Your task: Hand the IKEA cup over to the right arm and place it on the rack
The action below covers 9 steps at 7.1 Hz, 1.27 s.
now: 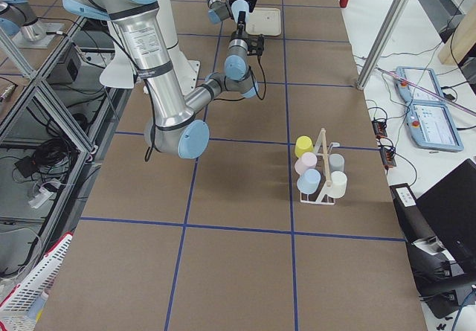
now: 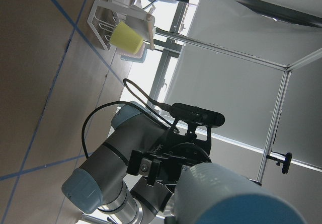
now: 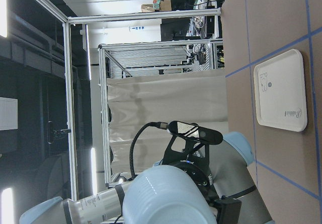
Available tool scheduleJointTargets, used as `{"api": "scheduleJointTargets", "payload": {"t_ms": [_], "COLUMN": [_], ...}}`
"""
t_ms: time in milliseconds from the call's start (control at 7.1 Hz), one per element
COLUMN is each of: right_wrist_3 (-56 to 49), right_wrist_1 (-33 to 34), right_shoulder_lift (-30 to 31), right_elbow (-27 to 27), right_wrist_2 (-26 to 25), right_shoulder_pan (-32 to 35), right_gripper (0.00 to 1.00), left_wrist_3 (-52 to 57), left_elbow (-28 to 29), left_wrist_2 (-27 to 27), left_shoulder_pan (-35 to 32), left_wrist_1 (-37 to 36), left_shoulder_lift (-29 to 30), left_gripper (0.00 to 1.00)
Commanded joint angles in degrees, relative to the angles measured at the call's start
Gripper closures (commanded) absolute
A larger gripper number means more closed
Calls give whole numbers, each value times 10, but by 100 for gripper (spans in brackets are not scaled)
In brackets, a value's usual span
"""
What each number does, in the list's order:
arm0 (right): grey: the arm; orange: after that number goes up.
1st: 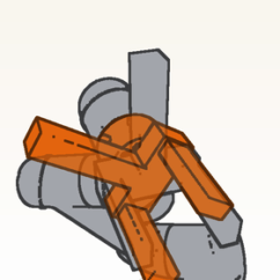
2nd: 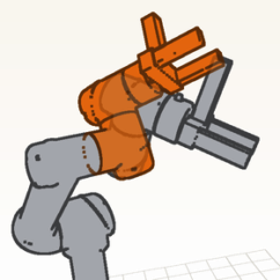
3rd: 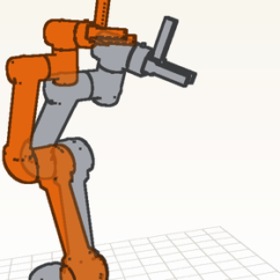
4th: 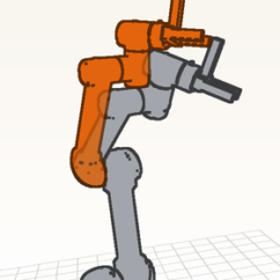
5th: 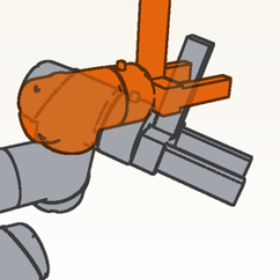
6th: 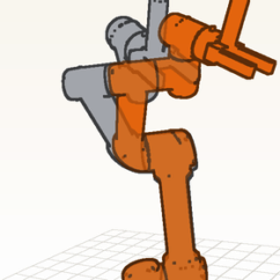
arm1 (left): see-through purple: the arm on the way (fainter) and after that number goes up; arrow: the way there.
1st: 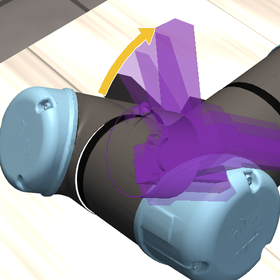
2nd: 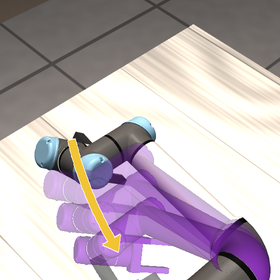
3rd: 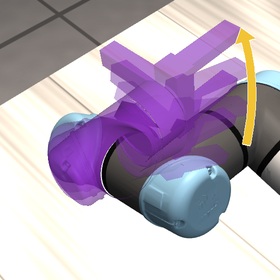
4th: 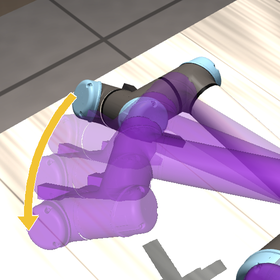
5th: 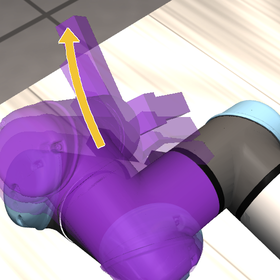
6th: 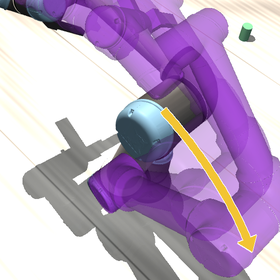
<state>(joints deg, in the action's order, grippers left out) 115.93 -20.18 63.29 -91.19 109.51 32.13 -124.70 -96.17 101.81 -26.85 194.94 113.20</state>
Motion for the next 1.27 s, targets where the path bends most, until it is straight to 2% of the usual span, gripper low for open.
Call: {"api": "scheduleJointTargets", "payload": {"t_ms": [0,1126], "right_wrist_3": [0,0], "right_wrist_1": [0,-3], "right_shoulder_lift": [0,0], "right_elbow": [0,-1], "right_wrist_2": [0,0], "right_shoulder_pan": [-2,-7], "right_gripper": [1,1], "left_wrist_3": [0,0], "left_elbow": [1,22], "left_wrist_2": [-2,-3], "left_shoulder_pan": [5,8], "left_wrist_1": [-2,-3], "left_shoulder_lift": [7,29], "left_gripper": [100,100]}}
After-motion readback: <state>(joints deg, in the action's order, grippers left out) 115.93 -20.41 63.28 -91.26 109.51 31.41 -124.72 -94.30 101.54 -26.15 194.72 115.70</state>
